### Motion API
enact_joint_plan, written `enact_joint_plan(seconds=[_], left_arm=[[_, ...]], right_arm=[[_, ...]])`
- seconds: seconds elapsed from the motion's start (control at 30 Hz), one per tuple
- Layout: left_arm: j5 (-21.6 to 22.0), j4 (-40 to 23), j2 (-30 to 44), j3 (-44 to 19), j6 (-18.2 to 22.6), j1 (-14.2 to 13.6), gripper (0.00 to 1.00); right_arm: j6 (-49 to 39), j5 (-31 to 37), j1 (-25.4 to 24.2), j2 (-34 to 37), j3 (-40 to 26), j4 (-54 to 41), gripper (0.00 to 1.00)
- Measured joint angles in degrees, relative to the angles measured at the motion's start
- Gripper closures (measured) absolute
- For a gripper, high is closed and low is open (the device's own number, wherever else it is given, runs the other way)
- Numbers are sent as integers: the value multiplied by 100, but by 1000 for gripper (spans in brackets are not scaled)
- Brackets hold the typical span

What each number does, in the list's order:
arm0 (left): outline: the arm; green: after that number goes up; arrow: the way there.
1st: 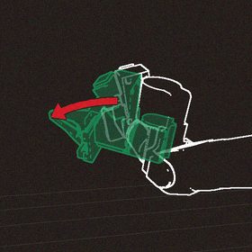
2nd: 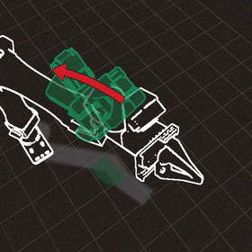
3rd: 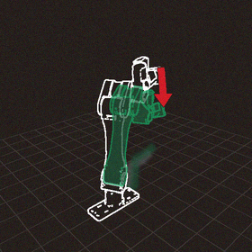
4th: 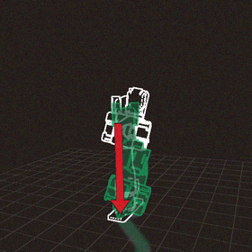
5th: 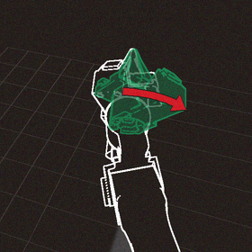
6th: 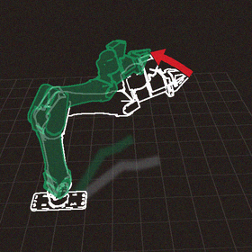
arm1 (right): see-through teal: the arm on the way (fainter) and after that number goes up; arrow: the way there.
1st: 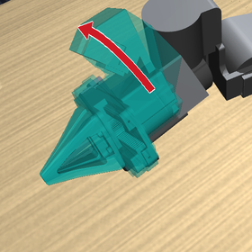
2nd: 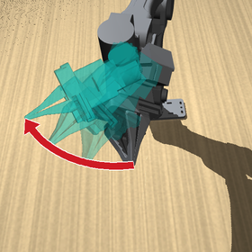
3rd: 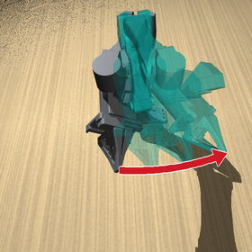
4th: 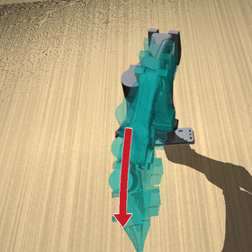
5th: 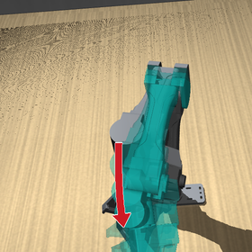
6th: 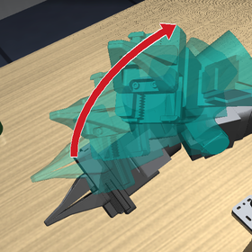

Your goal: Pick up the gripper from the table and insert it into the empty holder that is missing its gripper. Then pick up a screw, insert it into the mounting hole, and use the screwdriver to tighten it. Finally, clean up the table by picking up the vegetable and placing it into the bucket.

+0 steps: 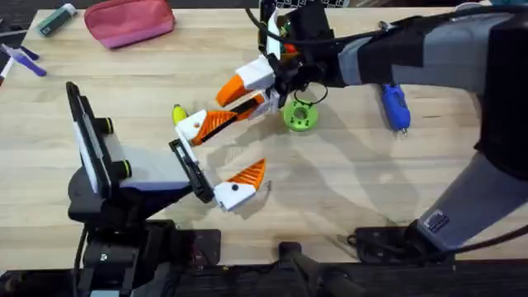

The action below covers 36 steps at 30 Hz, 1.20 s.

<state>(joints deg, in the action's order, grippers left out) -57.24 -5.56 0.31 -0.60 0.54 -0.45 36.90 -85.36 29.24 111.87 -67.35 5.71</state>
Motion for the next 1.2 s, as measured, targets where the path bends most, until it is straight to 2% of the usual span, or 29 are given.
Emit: enact_joint_plan(seconds=[0.3,0.5,0.6,0.73,0.77,0.83,0.87,0.9,0.93,0.97,1.2], left_arm=[[1,0,-1,0,-2,0,15],[1,0,1,0,-15,0,15],[1,0,-1,0,-15,0,15],[1,0,0,0,-15,0,15],[1,0,0,0,-15,0,15],[1,0,1,0,-15,0,15],[1,0,-1,0,-15,0,15],[1,0,1,0,-15,0,15],[1,0,1,0,-15,0,15],[1,0,-1,0,-15,0,15],[1,0,0,0,-15,0,16]], right_arm=[[-184,0,-292,-29,0,-307,631],[-675,2,-462,-142,0,-1034,675],[-840,74,-482,-277,35,-1151,846],[-1153,364,-532,-663,172,-1595,954],[-1253,498,-561,-781,187,-1811,932],[-1502,822,-646,-1038,206,-2274,670],[-1882,1510,-824,-1473,219,-3052,234],[-1994,1792,-879,-1619,219,-3315,117],[-2093,2117,-935,-1771,219,-3592,41],[-2182,2512,-993,-1940,219,-3885,16],[-2428,5309,-1267,-2969,150,-5469,10]])
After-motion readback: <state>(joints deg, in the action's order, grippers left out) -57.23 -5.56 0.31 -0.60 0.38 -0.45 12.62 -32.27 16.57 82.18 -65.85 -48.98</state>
